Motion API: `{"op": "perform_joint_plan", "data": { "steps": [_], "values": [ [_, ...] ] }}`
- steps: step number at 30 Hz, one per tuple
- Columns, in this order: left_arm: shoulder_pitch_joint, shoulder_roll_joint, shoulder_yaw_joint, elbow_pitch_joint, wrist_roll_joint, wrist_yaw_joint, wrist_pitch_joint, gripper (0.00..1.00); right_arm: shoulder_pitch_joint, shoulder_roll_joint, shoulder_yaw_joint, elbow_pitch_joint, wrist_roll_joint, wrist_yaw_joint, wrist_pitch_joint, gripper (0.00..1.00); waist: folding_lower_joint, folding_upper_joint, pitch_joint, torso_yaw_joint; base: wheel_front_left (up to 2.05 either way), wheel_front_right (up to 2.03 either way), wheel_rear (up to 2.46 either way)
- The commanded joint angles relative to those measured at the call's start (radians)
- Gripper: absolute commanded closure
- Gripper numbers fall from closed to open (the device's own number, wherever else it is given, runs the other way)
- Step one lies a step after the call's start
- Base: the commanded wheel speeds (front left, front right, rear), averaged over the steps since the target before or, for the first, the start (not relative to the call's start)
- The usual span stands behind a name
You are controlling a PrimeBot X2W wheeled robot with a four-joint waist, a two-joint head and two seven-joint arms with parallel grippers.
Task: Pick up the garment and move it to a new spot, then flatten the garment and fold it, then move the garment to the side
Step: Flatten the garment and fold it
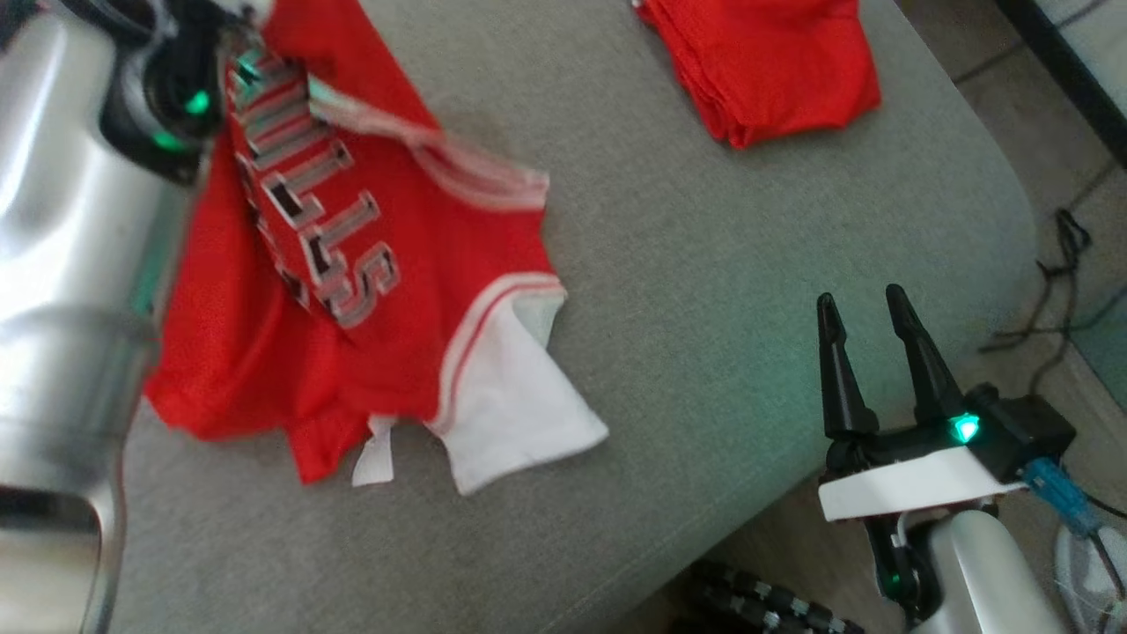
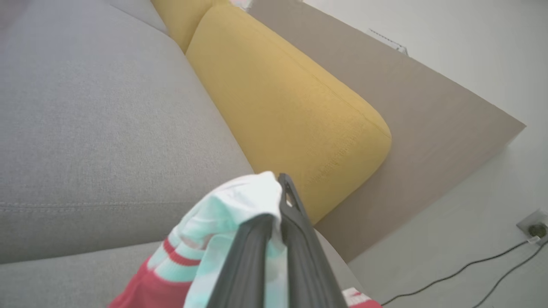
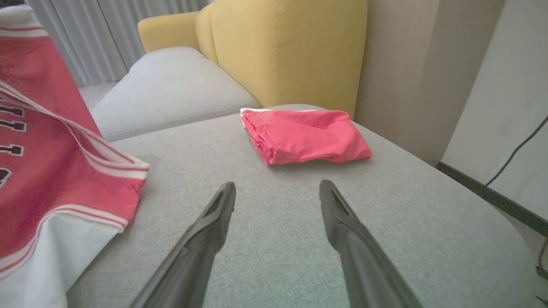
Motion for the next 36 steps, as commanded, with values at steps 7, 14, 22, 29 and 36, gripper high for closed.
{"op": "perform_joint_plan", "data": {
  "steps": [7, 14, 22, 29, 36],
  "values": [
    [-0.088, 0.005, 0.004, 0.116, 0.035, -0.102, -0.068, 0.0, -0.036, -0.006, 0.01, -0.073, -0.016, 0.007, -0.011, 0.0, -0.0003, 0.0, 0.018, 0.035, 0.0, 0.0, 0.0],
    [0.014, 0.038, -0.042, 0.062, 0.077, -0.152, -0.122, 0.0, -0.031, -0.006, -0.024, -0.088, -0.061, 0.007, -0.011, 0.0, -0.0003, 0.0, -0.041, 0.116, 0.0, 0.0, 0.0],
    [0.419, 0.084, -0.097, -0.232, 0.089, -0.082, -0.202, 0.0, 0.02, -0.006, -0.073, -0.086, -0.12, 0.007, -0.011, 0.0, -0.0003, 0.0, -0.117, 0.238, 0.0, 0.0, 0.0],
    [0.698, 0.115, -0.234, -0.454, 0.177, -0.004, -0.228, 0.0, 0.038, -0.006, -0.088, -0.084, -0.155, 0.007, -0.011, 0.0, -0.0003, 0.0, -0.124, 0.325, 0.0, 0.0, 0.0],
    [0.757, 0.123, -0.342, -0.468, 0.248, 0.024, -0.18, 0.0, 0.035, -0.006, -0.075, -0.079, -0.174, 0.007, -0.011, 0.0, -0.0003, 0.0, -0.115, 0.363, 0.0, 0.0, 0.0]
  ]
}}
